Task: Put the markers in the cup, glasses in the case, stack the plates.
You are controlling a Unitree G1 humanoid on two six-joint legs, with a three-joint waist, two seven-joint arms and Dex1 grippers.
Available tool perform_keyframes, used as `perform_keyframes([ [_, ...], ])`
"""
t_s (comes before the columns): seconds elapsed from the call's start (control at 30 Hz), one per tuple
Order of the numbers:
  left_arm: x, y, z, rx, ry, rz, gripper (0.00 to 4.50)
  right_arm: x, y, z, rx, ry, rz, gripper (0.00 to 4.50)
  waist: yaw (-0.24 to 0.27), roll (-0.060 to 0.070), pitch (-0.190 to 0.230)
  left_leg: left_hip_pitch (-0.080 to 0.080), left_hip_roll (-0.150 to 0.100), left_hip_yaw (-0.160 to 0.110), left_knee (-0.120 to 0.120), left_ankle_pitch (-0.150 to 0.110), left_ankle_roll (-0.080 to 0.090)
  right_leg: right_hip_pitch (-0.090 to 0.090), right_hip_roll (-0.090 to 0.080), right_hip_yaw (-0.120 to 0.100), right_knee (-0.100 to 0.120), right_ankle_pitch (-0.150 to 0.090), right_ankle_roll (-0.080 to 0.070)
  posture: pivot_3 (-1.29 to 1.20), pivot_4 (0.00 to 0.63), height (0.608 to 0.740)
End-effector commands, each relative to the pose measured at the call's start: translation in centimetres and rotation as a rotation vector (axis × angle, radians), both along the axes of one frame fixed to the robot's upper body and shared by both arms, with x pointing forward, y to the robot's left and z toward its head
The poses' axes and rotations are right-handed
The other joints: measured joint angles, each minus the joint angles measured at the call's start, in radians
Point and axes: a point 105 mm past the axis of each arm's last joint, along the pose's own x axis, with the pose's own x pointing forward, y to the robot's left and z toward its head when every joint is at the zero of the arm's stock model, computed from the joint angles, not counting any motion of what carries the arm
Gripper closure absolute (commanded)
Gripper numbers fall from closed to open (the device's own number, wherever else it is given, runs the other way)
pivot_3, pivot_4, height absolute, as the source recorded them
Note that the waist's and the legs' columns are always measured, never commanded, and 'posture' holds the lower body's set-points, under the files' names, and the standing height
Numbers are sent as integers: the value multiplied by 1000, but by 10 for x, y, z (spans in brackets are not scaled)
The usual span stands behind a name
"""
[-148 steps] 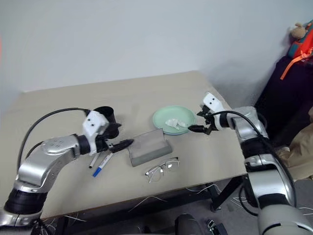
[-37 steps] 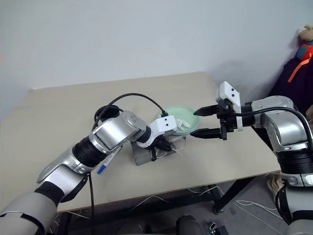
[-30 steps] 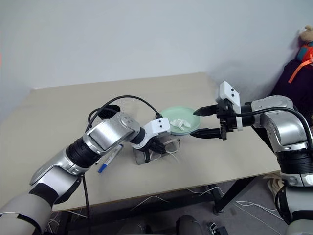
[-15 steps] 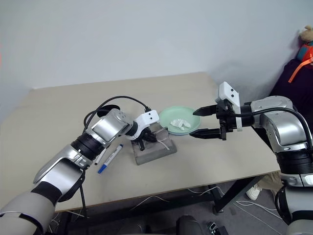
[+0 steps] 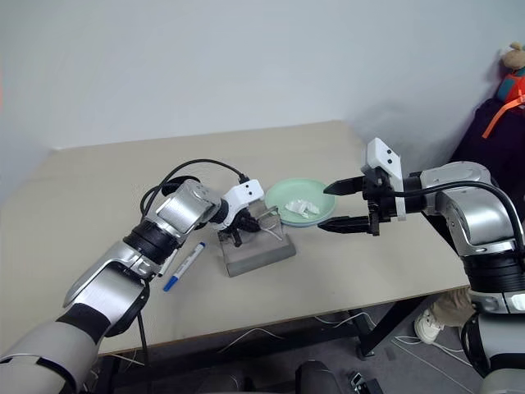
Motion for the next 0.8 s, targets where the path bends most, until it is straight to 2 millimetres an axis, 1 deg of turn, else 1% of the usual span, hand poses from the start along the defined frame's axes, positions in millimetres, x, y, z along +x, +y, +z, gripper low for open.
perform_keyframes([
  [0.03, -8, -6, 8, -10, 5, -55, 4497, 0, 3, 12, 9, -49, 12, 0, 0, 0, 0, 0, 0, 0, 0, 0, 0, 0, 0, 0, 0, 0, 0, 0, 0, 727],
  [0.17, -27, 2, -3, 43, 69, -126, 4497, 0, 4, 11, 8, -51, 11, 0, -1, 0, 0, 0, 0, 0, 0, 0, 0, 0, 0, 0, 0, 0, 0, 0, 0, 727],
  [0.33, -32, 8, -11, 94, 81, -140, 4497, 1, 4, 12, 9, -54, 11, 0, 1, 0, 0, 0, 0, 0, 1, 0, 0, 0, 0, 0, 1, 0, 0, 0, 0, 727],
  [0.43, -33, 7, -13, 98, 84, -140, 4497, 0, 4, 12, 9, -55, 11, 0, 0, 0, 0, 0, 0, 0, 1, 0, 0, 1, 0, 0, 1, 0, 0, 0, 0, 727],
  [0.57, -31, 6, -11, 87, 76, -131, 3249, 0, 5, 11, 10, -54, 11, 0, 0, 0, 0, 0, 0, 0, 0, 0, 0, 0, 0, 0, 1, 0, 0, 0, 0, 727],
  [0.7, -29, 4, -9, 71, 69, -121, 1797, 0, 5, 11, 10, -54, 10, 0, 0, 0, 0, 0, 0, 0, 0, 0, 0, 0, 0, 0, 1, 0, 0, 0, 0, 727],
  [0.77, -23, 0, 2, 37, 42, -113, 1077, 0, 5, 11, 10, -53, 9, 0, 0, 0, 0, 0, 0, 0, 1, 0, 0, 0, 0, 0, 1, 0, 0, 0, 0, 727],
  [0.8, -21, 0, 6, 25, 32, -109, 787, 0, 5, 11, 10, -52, 10, 0, 0, 0, 0, 0, 0, 0, 1, 0, 0, 0, 0, 0, 1, 0, 0, 0, 0, 727],
])
